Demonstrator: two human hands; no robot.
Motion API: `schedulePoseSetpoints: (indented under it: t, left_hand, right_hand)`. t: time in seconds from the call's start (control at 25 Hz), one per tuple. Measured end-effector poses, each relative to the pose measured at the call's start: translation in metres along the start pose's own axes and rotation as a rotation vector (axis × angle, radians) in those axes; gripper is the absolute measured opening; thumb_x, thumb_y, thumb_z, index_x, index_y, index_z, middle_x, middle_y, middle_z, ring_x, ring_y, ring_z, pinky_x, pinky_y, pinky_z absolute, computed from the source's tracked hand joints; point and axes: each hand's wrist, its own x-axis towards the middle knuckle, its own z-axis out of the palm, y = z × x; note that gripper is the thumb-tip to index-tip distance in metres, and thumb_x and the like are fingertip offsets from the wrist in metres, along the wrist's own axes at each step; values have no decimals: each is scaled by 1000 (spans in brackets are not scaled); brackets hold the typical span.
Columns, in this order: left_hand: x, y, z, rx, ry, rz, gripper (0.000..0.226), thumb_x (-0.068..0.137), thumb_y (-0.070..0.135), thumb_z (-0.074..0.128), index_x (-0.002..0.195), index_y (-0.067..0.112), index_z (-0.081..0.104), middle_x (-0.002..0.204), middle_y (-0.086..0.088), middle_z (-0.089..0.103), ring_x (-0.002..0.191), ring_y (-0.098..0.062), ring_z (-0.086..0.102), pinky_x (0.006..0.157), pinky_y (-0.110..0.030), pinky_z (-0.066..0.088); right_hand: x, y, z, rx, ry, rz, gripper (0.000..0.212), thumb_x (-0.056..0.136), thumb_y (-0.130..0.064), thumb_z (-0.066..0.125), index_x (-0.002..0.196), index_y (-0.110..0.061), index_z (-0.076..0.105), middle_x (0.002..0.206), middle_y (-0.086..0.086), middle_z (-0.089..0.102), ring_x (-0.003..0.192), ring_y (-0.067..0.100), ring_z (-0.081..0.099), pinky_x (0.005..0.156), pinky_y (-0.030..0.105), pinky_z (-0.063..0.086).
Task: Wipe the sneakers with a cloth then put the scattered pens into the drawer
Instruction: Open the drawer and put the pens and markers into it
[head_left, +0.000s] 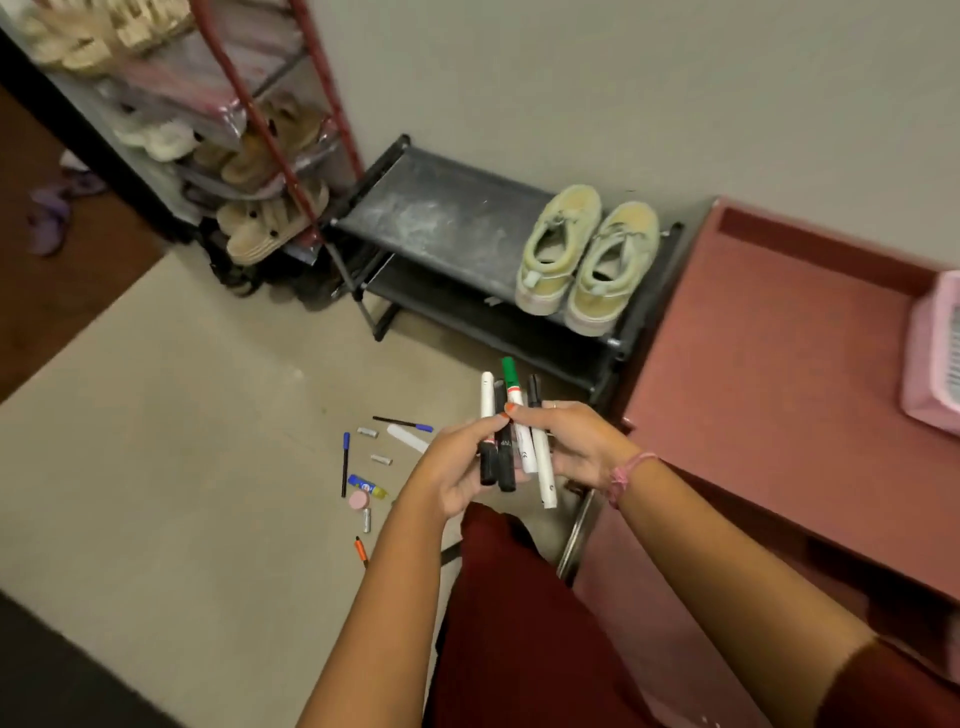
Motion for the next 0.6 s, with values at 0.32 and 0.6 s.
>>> schedulePoseSetpoints:
  t: [0.32,0.6]
  left_hand:
    - [-111,-58,86,87,-195,-113,29,99,22,50,112,-1,61,79,-12,72,70,-25,72,69,-50,60]
    - [-152,-106,120,199,-287,-215,30,99,19,48,124,2,53,105,-18,71,89,-31,72,57,-39,59]
  right_hand:
    - [-175,38,-56,-150,27,-173,24,86,-14,67,106,-1,65,96,18,69,85,29,67,84,43,55]
    - [-270,74,-110,-738,191,-490,20,78,-17,76,96,-10,73,85,2,67,66,7,60,63,17,47]
